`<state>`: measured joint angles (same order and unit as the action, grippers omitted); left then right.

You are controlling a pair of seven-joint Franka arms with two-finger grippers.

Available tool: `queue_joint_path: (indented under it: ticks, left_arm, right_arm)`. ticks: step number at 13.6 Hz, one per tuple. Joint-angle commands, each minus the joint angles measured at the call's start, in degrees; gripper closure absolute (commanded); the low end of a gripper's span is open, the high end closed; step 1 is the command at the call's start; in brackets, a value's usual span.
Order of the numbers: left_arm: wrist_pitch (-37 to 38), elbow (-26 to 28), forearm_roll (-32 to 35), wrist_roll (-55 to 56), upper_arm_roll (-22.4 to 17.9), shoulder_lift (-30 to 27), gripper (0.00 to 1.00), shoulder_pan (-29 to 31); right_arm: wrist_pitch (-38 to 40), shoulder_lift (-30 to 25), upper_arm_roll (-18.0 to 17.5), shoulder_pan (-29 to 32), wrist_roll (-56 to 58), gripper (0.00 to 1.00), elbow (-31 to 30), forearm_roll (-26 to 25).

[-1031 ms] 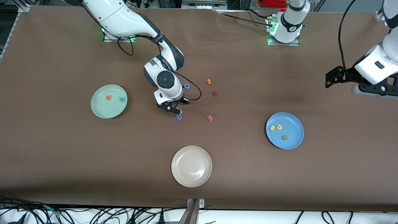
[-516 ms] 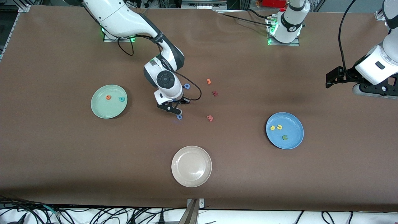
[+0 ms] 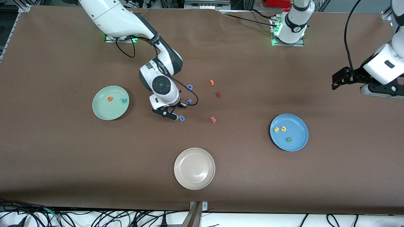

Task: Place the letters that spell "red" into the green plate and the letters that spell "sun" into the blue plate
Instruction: 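Carry the teal letter onto the green plate and release it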

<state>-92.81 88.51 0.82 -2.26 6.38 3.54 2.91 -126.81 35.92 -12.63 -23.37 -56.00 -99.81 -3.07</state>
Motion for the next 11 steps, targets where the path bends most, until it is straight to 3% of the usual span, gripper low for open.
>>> queue_joint_path:
  ticks: [1,5,7,11]
  left_arm:
    - [3.93,-4.73,-1.61,0.59,-0.14,0.41,0.00,0.34]
    - [7.82,-8.00,-1.43,0.68,-0.22,0.41,0.00,0.34]
    - [7.90,-8.09,-1.26,0.68,-0.40,0.41,0.00,0.52]
    - [7.90,-8.09,-1.26,0.59,-1.37,0.50,0.00,0.43]
  right_arm:
    - [9.36,-4.61,-0.38,3.49,3.69,0.95,1.20,-0.09]
    - [20.35,-9.45,1.72,8.24,14.39,0.95,1.02,0.00]
    - [24.14,-11.38,6.36,8.60,22.91,0.95,-0.02,0.26]
    - [21.88,-16.84,16.38,8.60,40.93,0.95,-9.59,3.50]
